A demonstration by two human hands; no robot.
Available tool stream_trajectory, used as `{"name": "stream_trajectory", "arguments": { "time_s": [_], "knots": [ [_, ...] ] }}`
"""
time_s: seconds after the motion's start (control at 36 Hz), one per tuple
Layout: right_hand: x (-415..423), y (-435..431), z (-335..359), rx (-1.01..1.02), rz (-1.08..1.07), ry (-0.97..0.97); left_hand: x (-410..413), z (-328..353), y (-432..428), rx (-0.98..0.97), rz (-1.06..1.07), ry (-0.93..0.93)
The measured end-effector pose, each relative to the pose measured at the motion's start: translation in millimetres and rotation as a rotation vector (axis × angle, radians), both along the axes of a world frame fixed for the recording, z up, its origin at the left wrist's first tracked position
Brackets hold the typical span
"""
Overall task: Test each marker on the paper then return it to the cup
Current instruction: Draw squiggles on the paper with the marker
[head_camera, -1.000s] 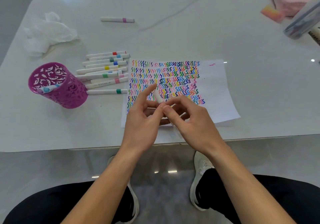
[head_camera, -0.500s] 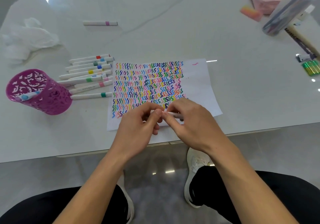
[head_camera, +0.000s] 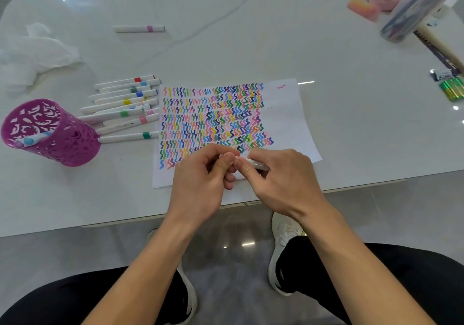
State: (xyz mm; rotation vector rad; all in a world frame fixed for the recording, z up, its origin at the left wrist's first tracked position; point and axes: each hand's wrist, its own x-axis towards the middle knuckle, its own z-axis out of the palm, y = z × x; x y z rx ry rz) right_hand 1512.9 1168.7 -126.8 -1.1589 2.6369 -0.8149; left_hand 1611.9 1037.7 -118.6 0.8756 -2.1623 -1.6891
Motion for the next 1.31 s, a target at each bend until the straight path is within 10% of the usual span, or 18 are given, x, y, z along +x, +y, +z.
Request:
{"name": "stream_trajectory", "arguments": {
  "time_s": [0.64,0.94,1.31],
  "knots": [
    [-10,-1,3,-0.008,-0.107,-0.352,-1,-9,-7,0.020,0.148,-0.043],
    [-8,-4,2,-0.448,-0.188,-0.746,6,-8,-16,-0.340,0.142,-0.126],
    [9,-23,-16,-0.444,-0.160,-0.753,15,-24,-23,-0.550,0.082,-0.227]
  ]
}}
